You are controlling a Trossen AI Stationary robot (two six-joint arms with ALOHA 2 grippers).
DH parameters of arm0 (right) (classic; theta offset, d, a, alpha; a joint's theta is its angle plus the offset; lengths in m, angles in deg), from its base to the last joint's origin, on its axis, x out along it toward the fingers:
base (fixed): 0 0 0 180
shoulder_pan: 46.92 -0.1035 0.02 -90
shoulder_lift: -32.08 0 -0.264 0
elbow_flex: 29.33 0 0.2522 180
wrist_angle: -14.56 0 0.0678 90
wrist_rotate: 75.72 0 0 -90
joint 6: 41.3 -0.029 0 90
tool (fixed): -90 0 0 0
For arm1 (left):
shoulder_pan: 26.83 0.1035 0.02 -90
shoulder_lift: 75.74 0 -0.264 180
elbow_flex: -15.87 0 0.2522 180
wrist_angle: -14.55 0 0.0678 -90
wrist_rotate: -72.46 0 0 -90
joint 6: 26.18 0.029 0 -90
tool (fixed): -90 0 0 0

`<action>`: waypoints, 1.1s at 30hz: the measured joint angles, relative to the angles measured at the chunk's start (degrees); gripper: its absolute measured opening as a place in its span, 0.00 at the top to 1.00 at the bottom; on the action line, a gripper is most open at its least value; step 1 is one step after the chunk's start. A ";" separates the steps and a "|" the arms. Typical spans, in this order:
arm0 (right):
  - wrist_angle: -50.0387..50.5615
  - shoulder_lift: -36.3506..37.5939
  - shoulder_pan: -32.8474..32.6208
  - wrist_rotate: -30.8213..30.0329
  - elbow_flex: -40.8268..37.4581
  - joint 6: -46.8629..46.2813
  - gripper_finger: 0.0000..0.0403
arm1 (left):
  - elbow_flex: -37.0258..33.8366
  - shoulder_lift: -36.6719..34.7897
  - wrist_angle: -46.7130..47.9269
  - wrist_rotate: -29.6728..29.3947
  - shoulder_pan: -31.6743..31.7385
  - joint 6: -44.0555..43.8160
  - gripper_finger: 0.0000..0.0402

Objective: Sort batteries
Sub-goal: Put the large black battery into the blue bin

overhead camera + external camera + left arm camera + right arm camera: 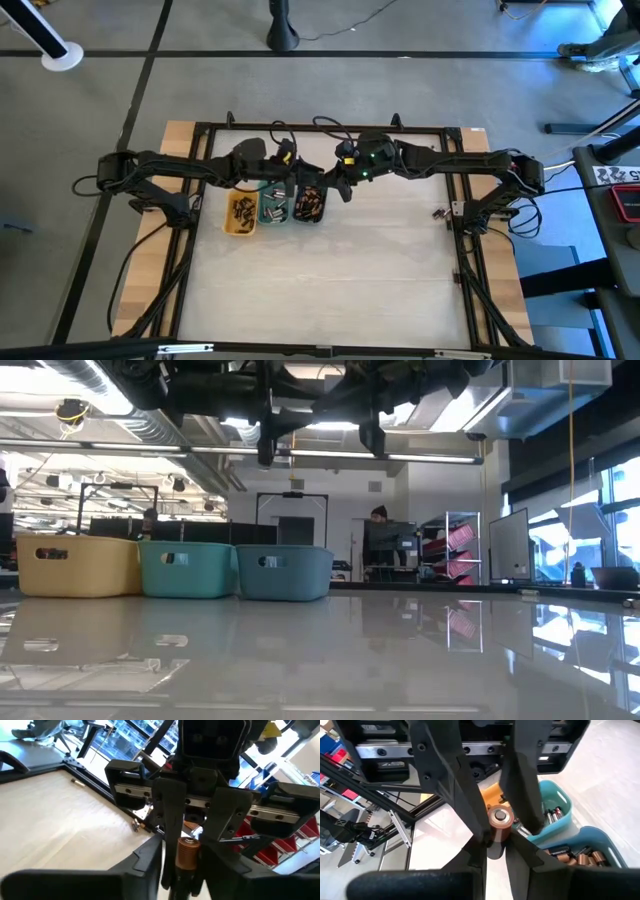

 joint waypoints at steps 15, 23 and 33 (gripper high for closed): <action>0.08 0.00 0.00 -0.90 -0.02 -0.20 0.87 | 0.04 -0.02 0.02 -0.19 0.04 1.14 0.91; -0.16 0.00 0.00 -1.29 -0.03 0.05 0.70 | 0.02 -0.02 0.41 -0.41 0.05 0.93 0.91; 3.15 2.37 2.65 -0.22 -0.02 1.40 0.53 | 0.02 -1.28 4.10 -0.21 2.49 2.77 0.91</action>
